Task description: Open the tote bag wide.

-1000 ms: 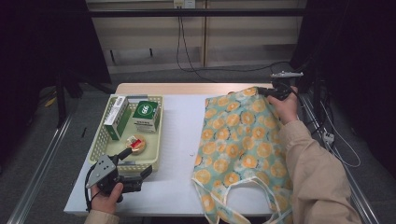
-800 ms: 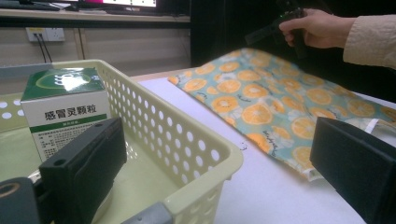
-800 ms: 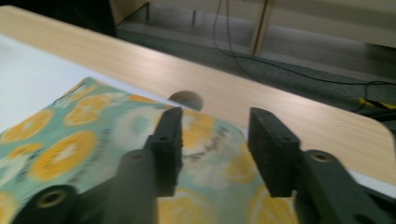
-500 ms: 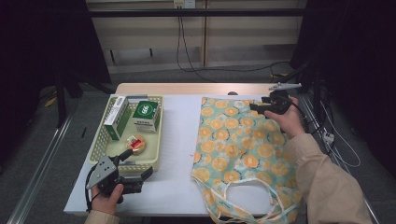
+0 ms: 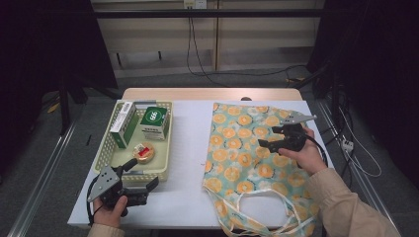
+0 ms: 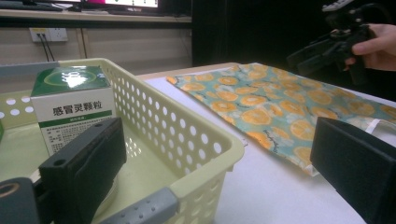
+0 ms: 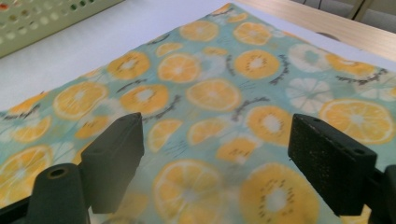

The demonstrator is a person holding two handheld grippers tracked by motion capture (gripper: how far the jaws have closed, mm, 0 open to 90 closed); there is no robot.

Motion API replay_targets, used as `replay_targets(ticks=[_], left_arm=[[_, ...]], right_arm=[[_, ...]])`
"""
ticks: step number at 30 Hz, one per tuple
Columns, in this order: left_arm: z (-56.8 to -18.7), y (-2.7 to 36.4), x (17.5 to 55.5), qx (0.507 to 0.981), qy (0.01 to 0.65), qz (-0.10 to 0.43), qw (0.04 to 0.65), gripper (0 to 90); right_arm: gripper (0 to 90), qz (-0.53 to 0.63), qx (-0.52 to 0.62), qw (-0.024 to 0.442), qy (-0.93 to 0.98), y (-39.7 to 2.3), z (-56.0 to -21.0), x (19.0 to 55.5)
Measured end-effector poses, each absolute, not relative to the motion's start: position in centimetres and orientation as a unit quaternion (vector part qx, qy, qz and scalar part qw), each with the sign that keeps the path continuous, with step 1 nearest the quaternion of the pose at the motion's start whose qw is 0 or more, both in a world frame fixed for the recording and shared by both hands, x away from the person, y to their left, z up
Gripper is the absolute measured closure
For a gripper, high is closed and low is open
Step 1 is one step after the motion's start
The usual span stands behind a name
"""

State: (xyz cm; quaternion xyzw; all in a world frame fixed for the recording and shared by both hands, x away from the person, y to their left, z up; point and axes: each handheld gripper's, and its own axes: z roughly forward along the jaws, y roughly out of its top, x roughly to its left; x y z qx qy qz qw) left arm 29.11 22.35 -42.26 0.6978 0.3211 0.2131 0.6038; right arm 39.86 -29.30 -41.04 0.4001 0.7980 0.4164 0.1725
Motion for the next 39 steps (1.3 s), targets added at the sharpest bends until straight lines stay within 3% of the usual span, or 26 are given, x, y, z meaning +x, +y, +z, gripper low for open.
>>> replay_targets(ticks=[28,30,33,39], left_arm=[[-42.3,21.9,29.1,0.701,0.321,0.213,0.600,3.4],[-42.3,21.9,29.1,0.700,0.321,0.213,0.601,3.4],[-42.3,21.9,29.1,0.701,0.320,0.213,0.601,3.4],[-42.2,22.0,29.2,0.698,0.322,0.215,0.602,3.4]], right_arm=[[17.2,0.404,0.288,0.076,0.865,-25.6,-44.2,30.7],[21.8,0.392,0.278,0.080,0.874,-25.4,-44.7,30.4],[37.3,0.389,0.265,0.076,0.879,-25.3,-45.2,30.2],[54.4,0.383,0.253,0.091,0.884,-25.3,-45.5,30.3]])
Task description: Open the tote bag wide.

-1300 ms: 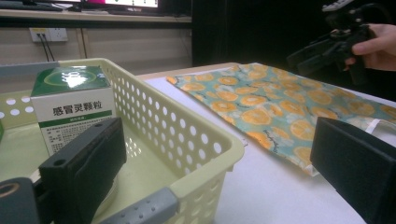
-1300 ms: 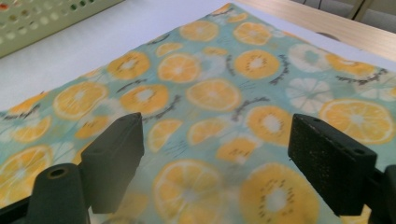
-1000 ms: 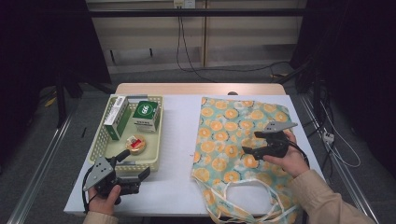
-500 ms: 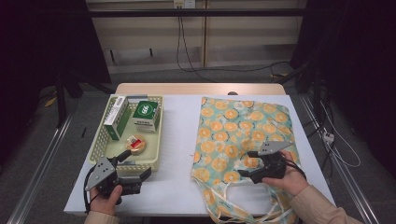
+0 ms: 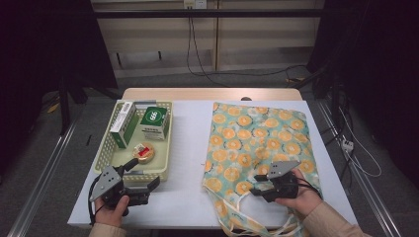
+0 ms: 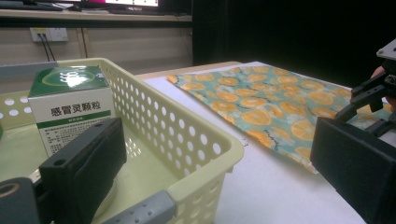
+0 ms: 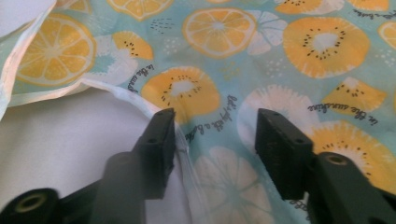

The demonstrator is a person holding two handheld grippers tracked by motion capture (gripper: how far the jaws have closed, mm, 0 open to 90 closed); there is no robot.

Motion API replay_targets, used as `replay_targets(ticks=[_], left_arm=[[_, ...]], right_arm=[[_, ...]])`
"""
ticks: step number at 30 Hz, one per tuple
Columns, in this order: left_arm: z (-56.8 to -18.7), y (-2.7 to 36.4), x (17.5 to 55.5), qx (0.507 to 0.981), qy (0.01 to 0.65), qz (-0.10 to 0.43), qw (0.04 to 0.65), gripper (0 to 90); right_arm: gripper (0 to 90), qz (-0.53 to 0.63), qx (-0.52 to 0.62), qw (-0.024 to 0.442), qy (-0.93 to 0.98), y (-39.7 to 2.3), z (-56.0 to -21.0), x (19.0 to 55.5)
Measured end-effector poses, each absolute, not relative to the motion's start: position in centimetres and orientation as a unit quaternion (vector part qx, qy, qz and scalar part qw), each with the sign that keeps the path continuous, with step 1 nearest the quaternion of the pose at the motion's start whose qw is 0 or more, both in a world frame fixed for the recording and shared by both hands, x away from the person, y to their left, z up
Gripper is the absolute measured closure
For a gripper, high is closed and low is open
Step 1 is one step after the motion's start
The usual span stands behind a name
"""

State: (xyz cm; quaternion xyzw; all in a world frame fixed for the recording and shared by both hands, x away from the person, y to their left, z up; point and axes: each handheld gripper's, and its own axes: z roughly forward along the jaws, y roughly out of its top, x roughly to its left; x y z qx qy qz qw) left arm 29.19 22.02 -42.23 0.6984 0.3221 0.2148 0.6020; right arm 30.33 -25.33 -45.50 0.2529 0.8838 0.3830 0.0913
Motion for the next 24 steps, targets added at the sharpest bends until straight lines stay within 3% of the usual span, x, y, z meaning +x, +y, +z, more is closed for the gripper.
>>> replay_targets(ticks=[1,4,7,24], left_arm=[[-42.2,22.0,29.2,0.698,0.322,0.214,0.602,3.4],[-42.2,22.0,29.2,0.699,0.322,0.215,0.602,3.4],[-42.2,21.9,29.2,0.700,0.320,0.215,0.601,3.4],[-42.2,22.0,29.2,0.698,0.318,0.213,0.605,3.4]], right_arm=[[57.1,0.383,0.254,0.093,0.883,-25.3,-45.5,30.4],[78.2,0.388,0.250,0.093,0.882,-25.3,-45.5,30.5],[87.7,0.385,0.248,0.090,0.884,-25.2,-45.4,30.7],[90.0,0.388,0.297,0.106,0.866,-25.6,-44.1,35.5]])
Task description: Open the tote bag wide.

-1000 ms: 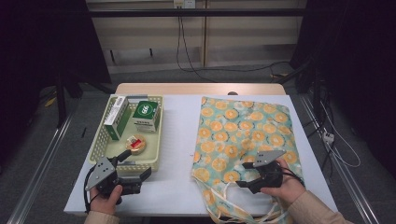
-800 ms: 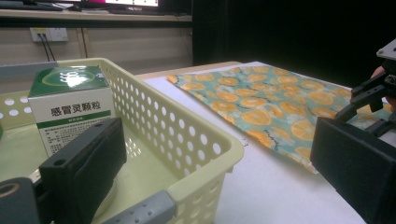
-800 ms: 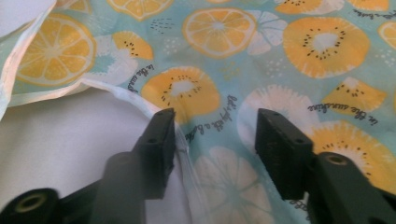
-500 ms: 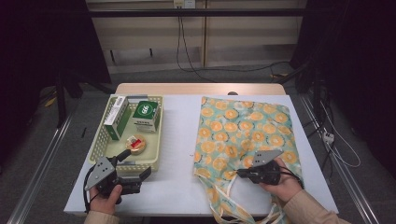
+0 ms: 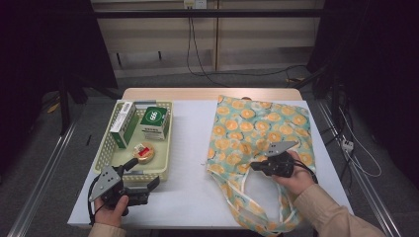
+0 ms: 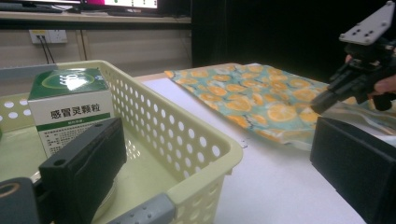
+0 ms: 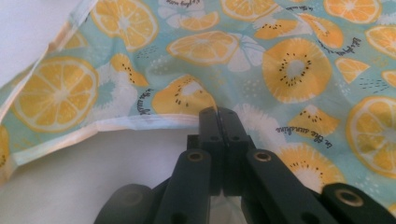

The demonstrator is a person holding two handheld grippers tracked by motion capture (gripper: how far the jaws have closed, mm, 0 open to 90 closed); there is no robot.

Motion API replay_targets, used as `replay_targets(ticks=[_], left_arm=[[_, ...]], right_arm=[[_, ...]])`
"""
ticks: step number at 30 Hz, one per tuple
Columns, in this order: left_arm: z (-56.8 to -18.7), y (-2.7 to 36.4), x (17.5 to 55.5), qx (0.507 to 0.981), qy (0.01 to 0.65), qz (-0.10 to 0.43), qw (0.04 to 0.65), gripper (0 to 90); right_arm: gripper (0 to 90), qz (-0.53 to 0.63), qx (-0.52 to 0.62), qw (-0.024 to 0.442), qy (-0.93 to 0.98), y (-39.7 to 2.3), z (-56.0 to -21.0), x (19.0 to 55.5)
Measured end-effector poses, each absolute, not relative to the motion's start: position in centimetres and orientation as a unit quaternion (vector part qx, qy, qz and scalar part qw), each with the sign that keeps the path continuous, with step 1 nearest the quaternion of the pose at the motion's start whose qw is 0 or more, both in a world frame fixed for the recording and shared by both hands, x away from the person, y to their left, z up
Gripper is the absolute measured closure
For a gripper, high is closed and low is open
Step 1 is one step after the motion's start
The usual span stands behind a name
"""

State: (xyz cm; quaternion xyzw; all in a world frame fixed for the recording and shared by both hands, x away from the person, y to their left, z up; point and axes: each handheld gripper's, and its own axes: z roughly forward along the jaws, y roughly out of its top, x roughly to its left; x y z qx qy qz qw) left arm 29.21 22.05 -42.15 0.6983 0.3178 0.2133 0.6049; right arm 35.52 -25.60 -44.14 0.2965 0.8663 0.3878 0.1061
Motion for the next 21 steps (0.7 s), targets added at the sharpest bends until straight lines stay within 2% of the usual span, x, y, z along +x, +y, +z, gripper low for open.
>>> replay_targets(ticks=[13,21], left_arm=[[-42.2,22.0,29.3,0.698,0.319,0.211,0.605,3.4],[-42.2,22.0,29.3,0.700,0.317,0.210,0.604,3.4]], right_arm=[[90.0,0.400,0.322,0.137,0.847,-25.0,-42.8,40.3],[90.0,0.393,0.328,0.140,0.847,-24.5,-43.3,41.7]])
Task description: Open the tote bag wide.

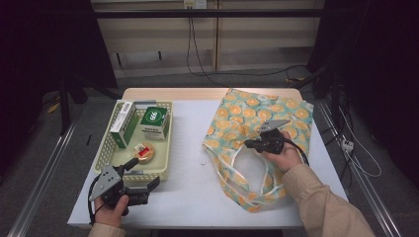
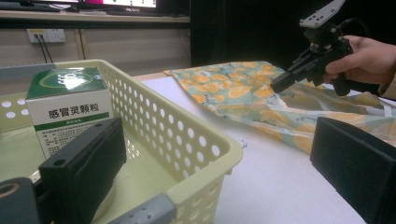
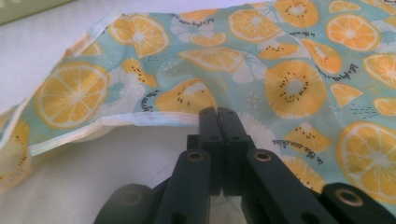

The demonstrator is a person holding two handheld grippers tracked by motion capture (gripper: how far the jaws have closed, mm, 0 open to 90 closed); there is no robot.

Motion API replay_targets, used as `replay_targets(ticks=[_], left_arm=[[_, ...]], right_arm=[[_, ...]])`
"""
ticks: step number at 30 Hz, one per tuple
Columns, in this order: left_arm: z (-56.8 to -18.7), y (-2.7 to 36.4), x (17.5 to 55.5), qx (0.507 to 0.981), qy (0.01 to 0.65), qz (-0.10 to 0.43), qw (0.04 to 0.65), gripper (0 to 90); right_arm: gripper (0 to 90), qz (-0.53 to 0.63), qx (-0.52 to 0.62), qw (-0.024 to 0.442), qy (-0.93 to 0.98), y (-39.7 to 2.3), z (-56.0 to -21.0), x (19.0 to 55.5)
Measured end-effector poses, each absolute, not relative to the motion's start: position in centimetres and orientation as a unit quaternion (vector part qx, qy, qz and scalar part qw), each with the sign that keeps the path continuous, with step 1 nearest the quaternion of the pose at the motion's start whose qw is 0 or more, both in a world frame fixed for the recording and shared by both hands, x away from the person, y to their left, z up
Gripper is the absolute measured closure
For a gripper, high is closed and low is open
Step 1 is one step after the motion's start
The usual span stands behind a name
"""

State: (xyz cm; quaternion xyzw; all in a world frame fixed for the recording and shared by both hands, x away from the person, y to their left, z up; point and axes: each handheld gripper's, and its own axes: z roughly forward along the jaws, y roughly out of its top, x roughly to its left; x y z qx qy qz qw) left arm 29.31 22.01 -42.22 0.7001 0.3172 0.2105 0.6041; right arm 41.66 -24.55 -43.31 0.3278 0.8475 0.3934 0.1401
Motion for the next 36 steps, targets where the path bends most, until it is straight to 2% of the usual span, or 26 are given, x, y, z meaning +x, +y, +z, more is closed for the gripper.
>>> replay_targets(ticks=[7,23,26,29,31,33,36], left_arm=[[-42.3,21.9,29.3,0.702,0.316,0.209,0.603,3.4],[-42.1,21.8,29.3,0.704,0.311,0.213,0.602,3.4],[-42.2,21.8,29.3,0.703,0.313,0.210,0.603,3.4],[-42.3,21.8,29.3,0.704,0.313,0.209,0.602,3.4],[-42.2,21.8,29.3,0.704,0.311,0.211,0.603,3.4],[-42.2,21.8,29.2,0.702,0.315,0.211,0.603,3.4],[-42.1,21.9,29.3,0.702,0.315,0.213,0.602,3.4]], right_arm=[[90.0,0.409,0.360,0.141,0.826,-25.2,-43.7,42.9],[89.3,0.415,0.365,0.140,0.821,-24.1,-43.7,43.3],[77.1,0.418,0.366,0.139,0.820,-23.9,-43.7,43.2],[58.5,0.422,0.366,0.138,0.818,-23.6,-43.1,42.8],[55.6,0.422,0.355,0.130,0.824,-23.3,-42.7,42.3],[44.8,0.418,0.354,0.132,0.827,-23.1,-42.1,41.8],[38.3,0.423,0.345,0.122,0.829,-22.6,-41.2,40.7]])
